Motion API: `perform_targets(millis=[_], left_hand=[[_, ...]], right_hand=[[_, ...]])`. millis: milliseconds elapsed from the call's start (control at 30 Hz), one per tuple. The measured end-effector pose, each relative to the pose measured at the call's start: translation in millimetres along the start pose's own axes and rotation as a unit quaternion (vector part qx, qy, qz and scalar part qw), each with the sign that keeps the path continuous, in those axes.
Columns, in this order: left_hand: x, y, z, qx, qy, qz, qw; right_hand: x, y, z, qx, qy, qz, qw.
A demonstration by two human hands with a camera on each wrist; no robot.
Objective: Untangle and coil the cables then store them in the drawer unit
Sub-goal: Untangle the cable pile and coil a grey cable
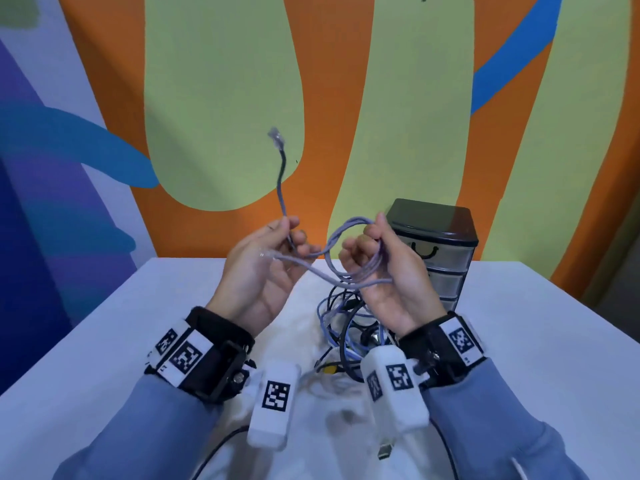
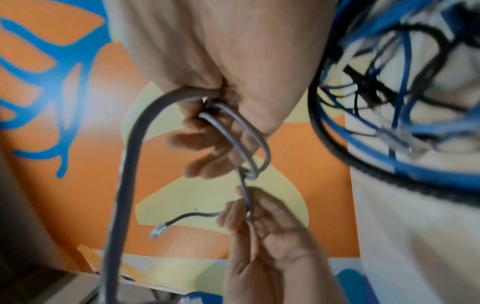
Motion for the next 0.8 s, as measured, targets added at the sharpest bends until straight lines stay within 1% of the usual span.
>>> perform_targets(millis=[100,200,267,333,400,467,533,600,667,700,733,800], left_hand=[[-2.3,-3.4,-6.7,0.015,0.031,-0.01,0.999],[-3.4,-3.4,-1.7,0.022,0.031,-0.014,0.999],[-2.8,-0.3,8.4,0.02,0.025,-0.022,0.999],[-3.0,1.5,19.6,0.025,0.011,-0.039,0.999],[-4.1,2.2,30.7,0.104,-0.025,-0.053,0.993],[-9.3,-3.9,39.4,0.225,-0.07,-0.082,0.968],[-16.6,-17.9,40.9,0.333,-0.104,-0.142,0.926],[-22.0,-30.6,34.2,0.397,-0.113,-0.203,0.888],[-26.3,-40.2,24.2,0.434,-0.115,-0.241,0.86],[-26.6,-43.1,19.5,0.451,-0.118,-0.245,0.85],[-26.1,-44.6,15.3,0.462,-0.119,-0.241,0.845],[-24.4,-44.9,9.0,0.457,-0.118,-0.217,0.855]], right_hand=[[-0.7,-3.2,1.8,0.07,-0.016,-0.029,0.997],[-2.0,-5.5,0.9,0.072,-0.021,-0.078,0.994],[-2.5,-4.4,-1.3,0.011,-0.011,-0.081,0.997],[-2.5,-4.8,-3.4,-0.091,0.01,-0.064,0.994],[-2.6,-7.1,-2.2,-0.175,0.018,-0.041,0.984],[-3.2,-12.0,1.7,-0.202,0.009,-0.031,0.979],[-3.4,-13.5,4.7,-0.188,0.004,-0.025,0.982],[-3.0,-12.3,6.6,-0.179,0.002,-0.025,0.983],[-3.0,-12.6,10.4,-0.174,-0.011,-0.032,0.984],[-3.3,-12.8,12.8,-0.167,-0.017,-0.035,0.985],[-4.2,-14.4,14.8,-0.156,-0.022,-0.039,0.987],[-5.5,-15.7,18.1,-0.131,-0.025,-0.041,0.99]])
Point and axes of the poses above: each hand's wrist, its own x-axis towards the middle knuckle, its own y-axis out of the back of the hand, z = x × y, the point moved 6 cm from there along x, towards the middle knuckle, and after that the axes turned 9 degrees about -z, right-handed, at the moved point
